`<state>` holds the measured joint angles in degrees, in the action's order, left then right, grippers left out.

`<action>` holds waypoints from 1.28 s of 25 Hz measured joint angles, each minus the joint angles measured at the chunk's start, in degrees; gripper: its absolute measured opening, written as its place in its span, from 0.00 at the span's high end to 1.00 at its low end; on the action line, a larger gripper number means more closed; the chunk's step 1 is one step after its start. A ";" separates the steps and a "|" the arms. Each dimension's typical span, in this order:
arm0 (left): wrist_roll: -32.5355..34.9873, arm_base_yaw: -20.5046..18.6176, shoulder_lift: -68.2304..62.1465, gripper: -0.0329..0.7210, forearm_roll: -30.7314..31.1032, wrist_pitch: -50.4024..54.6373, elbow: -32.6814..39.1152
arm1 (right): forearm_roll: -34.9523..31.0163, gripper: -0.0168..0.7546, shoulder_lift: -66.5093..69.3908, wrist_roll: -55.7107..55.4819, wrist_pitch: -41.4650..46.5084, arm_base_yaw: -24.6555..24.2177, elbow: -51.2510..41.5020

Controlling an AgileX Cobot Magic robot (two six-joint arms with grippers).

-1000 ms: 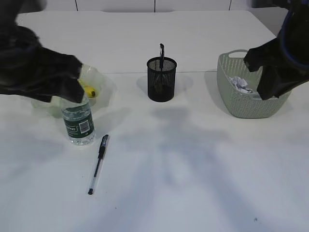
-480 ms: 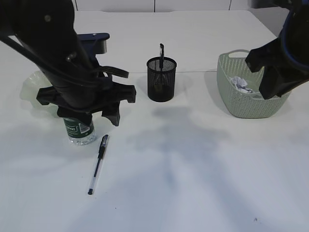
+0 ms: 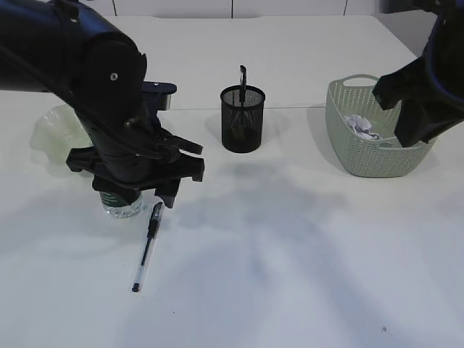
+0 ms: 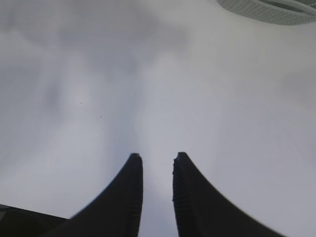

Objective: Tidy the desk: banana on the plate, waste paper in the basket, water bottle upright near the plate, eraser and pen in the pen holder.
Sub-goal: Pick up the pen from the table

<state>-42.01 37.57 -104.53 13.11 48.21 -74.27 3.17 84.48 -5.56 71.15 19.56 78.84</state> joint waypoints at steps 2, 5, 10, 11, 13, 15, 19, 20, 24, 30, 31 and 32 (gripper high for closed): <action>0.00 0.00 -0.78 0.41 0.09 -0.76 0.00 | 0.60 0.76 0.00 0.10 0.00 0.00 0.00; 0.00 0.00 -2.20 0.41 0.14 -0.91 -0.11 | 0.85 0.76 0.00 0.10 0.00 0.00 0.00; 0.00 -0.25 -4.08 0.41 0.23 -2.79 -0.22 | 0.85 0.76 0.00 0.56 0.00 0.00 0.00; 0.00 -0.39 -4.32 0.41 0.23 -3.17 -0.22 | 0.88 0.76 0.00 0.72 0.00 0.00 0.00; 0.00 -0.93 -4.93 0.41 0.23 -3.59 -0.22 | 0.88 0.76 0.00 0.83 0.00 0.00 0.00; 0.00 -1.55 -5.57 0.41 0.27 -3.59 -0.22 | 0.88 0.76 0.00 0.87 0.00 0.00 0.00; 0.00 -2.18 -6.74 0.41 0.58 -3.81 -0.22 | 0.88 0.76 0.00 0.97 0.00 0.00 0.00; 0.00 -2.22 -6.90 0.41 0.56 -3.91 -0.22 | 0.88 0.76 0.00 0.97 0.00 0.00 0.00; 0.00 -2.22 -8.10 0.41 0.56 -5.22 -0.22 | 0.88 0.76 0.00 0.97 0.00 0.00 0.00; 0.00 -2.22 -9.24 0.41 0.70 -6.83 -0.43 | 0.88 0.76 0.00 0.97 0.00 0.00 0.00; 0.00 -2.22 -9.50 0.41 0.70 -7.12 -0.43 | 0.88 0.76 0.00 0.97 0.00 0.00 0.00; 0.00 -2.22 -9.86 0.41 0.70 -7.13 -0.43 | 0.88 0.76 0.00 0.97 0.00 0.00 0.00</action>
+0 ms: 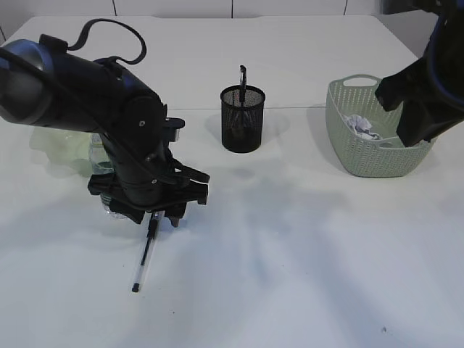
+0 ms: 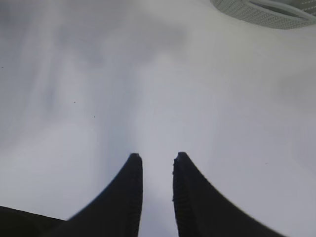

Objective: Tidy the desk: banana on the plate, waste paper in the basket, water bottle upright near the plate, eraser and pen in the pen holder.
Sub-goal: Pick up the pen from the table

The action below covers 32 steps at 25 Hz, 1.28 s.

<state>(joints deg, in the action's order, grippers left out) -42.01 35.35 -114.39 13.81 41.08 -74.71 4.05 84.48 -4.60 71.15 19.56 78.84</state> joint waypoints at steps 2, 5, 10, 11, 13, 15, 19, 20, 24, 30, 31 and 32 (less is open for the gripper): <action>0.00 0.00 -0.71 0.41 0.00 -0.24 0.00 | 0.00 0.76 0.00 0.00 0.00 0.00 0.00; 0.00 0.00 -1.50 0.41 0.00 -0.84 0.00 | 0.00 0.76 0.00 0.00 0.00 0.00 0.00; 0.00 -0.33 -2.83 0.41 0.00 -1.10 0.00 | 0.00 0.76 0.00 0.00 0.00 0.00 0.00; 0.00 -0.55 -3.07 0.41 0.00 -1.10 0.00 | 0.00 0.76 0.00 0.00 0.00 0.00 0.00; 0.00 -0.65 -3.41 0.41 0.00 -1.20 0.00 | 0.00 0.76 0.00 0.00 0.00 0.00 0.00; 0.00 -1.01 -3.47 0.41 0.00 -1.65 0.00 | 0.00 0.76 0.00 0.00 0.00 0.00 0.00; 0.00 -1.78 -3.47 0.41 0.00 -2.66 0.00 | 0.00 0.76 0.00 0.00 0.00 0.00 0.00; 0.00 -1.77 -3.47 0.41 0.00 -2.75 0.00 | 0.00 0.76 0.00 0.04 0.00 0.00 0.00; 0.00 -1.89 -3.47 0.41 0.00 -3.27 0.00 | 0.00 0.76 0.00 0.17 0.00 0.00 0.00; 0.00 -1.89 -3.47 0.41 0.00 -3.68 0.00 | 0.00 0.76 0.00 0.26 0.00 0.00 0.00; 0.00 -1.89 -3.47 0.41 0.00 -3.68 0.00 | 0.00 0.76 0.00 0.30 0.00 0.00 0.00; 0.18 -1.89 -3.47 0.42 0.00 -3.68 0.00 | 0.00 0.76 0.00 0.40 0.00 0.00 0.00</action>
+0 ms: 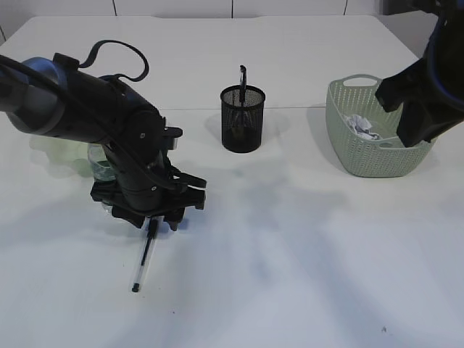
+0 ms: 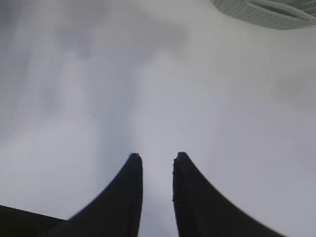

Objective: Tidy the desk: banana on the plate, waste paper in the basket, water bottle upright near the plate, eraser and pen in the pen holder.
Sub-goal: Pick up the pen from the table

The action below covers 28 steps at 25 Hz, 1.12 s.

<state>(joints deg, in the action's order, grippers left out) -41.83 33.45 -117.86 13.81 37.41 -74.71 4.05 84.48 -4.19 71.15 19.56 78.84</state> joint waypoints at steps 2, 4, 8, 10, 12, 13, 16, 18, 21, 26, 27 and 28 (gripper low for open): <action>0.81 0.00 0.00 0.42 0.00 0.00 0.00 | 0.00 0.76 0.00 -0.01 0.00 0.00 0.00; 1.37 -0.07 0.00 0.42 0.00 0.93 0.00 | 0.00 0.76 0.00 -0.01 0.00 0.00 0.00; 1.57 -0.07 0.00 0.42 1.79 3.36 0.00 | 0.00 0.76 0.00 -0.01 0.00 0.00 0.00; 1.95 -0.07 0.00 0.42 2.35 4.49 0.00 | 0.00 0.76 0.00 -0.01 0.00 0.00 0.00; 2.37 -0.07 0.00 0.42 2.35 5.05 0.00 | 0.00 0.76 0.00 -0.01 0.00 0.00 0.00; 2.52 -0.07 0.00 0.42 2.20 5.07 0.00 | 0.00 0.76 0.00 -0.01 0.00 0.00 0.00; 2.70 -0.07 0.00 0.42 0.93 4.66 0.00 | 0.00 0.76 0.00 -0.01 0.00 0.00 0.00; 2.70 -0.07 0.00 0.42 -0.10 3.97 0.00 | 0.00 0.76 0.00 -0.01 0.00 0.00 0.00; 2.84 -0.07 0.00 0.42 -0.36 3.41 0.00 | 0.00 0.76 0.00 -0.01 0.00 0.00 0.00; 3.85 -0.07 0.00 0.42 -0.46 2.72 0.00 | 0.00 0.76 0.00 0.03 0.00 0.00 0.00; 4.11 -0.07 -0.08 0.42 -0.46 2.62 0.00 | 0.00 0.76 0.00 0.03 0.00 0.00 0.00; 4.20 -0.07 -0.14 0.42 -0.46 2.63 0.00 | 0.00 0.76 0.00 0.03 0.00 0.00 0.00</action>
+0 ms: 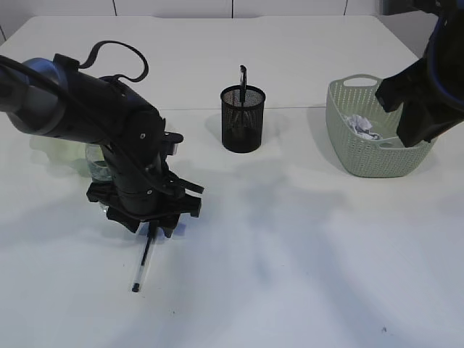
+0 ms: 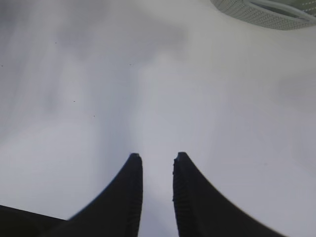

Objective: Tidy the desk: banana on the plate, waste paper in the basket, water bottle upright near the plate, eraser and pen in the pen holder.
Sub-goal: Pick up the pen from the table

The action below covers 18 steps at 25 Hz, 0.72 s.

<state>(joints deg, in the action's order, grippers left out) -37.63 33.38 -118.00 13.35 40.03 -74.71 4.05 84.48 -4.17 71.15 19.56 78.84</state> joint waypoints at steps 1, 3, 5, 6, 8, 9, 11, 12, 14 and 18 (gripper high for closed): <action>0.14 0.00 -0.22 0.42 0.00 0.00 0.00 | 0.00 0.76 0.00 0.00 0.00 0.00 0.00; 0.26 0.00 -0.58 0.42 -0.11 0.00 0.00 | 0.00 0.76 0.00 0.00 0.00 0.00 0.00; 0.26 0.00 -0.83 0.42 -0.11 -0.11 0.00 | 0.00 0.76 0.00 0.00 0.00 0.00 0.00; 0.26 0.00 -0.83 0.42 -0.11 -0.24 0.00 | 0.00 0.76 0.00 0.00 0.00 0.00 0.00; 0.26 0.00 -0.83 0.42 -0.18 -0.55 0.00 | 0.00 0.76 0.00 0.00 0.00 0.00 0.00; 0.26 0.00 -0.83 0.42 -0.18 -0.85 0.00 | 0.00 0.76 0.00 0.00 0.00 0.00 0.00; 0.64 0.00 -0.83 0.42 -0.23 -1.38 0.00 | 0.00 0.75 0.00 0.00 0.00 0.00 0.00; 0.95 0.00 -0.83 0.42 -0.23 -1.53 0.00 | 0.00 0.76 0.00 0.00 0.00 0.00 0.00; 1.61 0.00 -0.83 0.42 -0.32 -1.61 0.00 | 0.00 0.76 0.00 0.00 0.00 0.00 0.00; 1.99 0.00 -0.83 0.42 -0.36 -1.61 0.00 | 0.00 0.75 0.00 0.00 0.00 0.00 0.00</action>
<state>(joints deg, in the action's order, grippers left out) -35.64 33.38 -118.83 12.98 38.42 -74.71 4.05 84.48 -4.17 71.15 19.56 78.84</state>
